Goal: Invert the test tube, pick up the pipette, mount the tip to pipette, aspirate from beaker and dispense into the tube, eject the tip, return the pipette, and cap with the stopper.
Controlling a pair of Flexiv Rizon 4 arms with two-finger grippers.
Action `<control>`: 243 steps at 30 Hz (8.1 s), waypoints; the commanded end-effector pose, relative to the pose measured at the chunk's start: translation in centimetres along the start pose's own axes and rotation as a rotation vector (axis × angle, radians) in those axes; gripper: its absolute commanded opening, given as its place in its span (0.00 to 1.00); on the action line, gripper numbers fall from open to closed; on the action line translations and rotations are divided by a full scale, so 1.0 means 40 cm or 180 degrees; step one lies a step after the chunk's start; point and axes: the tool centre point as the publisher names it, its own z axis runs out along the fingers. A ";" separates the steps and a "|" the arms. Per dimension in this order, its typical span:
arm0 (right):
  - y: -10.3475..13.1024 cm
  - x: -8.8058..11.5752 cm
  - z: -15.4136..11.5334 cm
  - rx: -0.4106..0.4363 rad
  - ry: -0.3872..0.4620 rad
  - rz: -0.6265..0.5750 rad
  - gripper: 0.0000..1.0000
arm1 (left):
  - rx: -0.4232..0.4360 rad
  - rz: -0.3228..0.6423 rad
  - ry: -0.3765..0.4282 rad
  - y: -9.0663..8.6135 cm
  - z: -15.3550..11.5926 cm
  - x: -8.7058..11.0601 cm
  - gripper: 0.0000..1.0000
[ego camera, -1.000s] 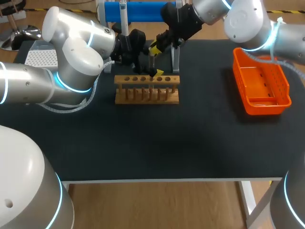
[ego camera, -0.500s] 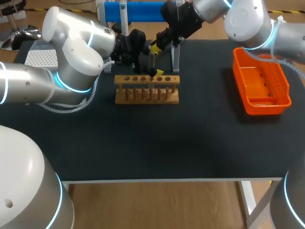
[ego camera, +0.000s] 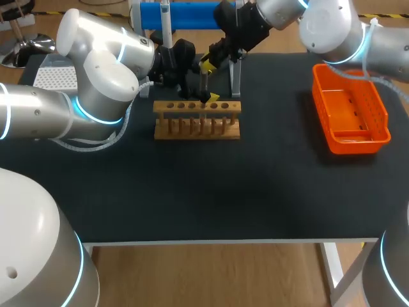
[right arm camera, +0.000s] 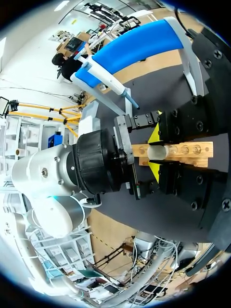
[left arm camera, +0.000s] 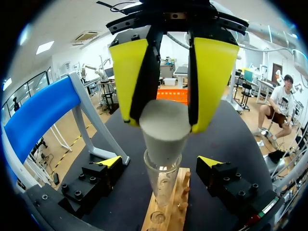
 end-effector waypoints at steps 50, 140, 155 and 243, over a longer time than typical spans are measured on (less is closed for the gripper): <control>-0.089 0.038 -0.047 -0.0567 0.0136 -0.0218 1.00 | 0.0001 0.0000 0.0014 0.001 -0.001 -0.003 1.00; 0.033 0.019 -0.021 -0.2519 0.0874 -0.0101 0.00 | -0.0002 -0.0048 -0.0088 0.014 -0.051 0.000 1.00; 0.000 0.023 0.005 -0.2367 0.0872 -0.0061 0.00 | -0.0002 -0.0048 -0.0088 0.014 -0.051 0.000 1.00; -0.256 0.031 -0.217 -0.1447 -0.0339 0.0057 1.00 | -0.0002 -0.0048 -0.0088 0.014 -0.051 0.000 1.00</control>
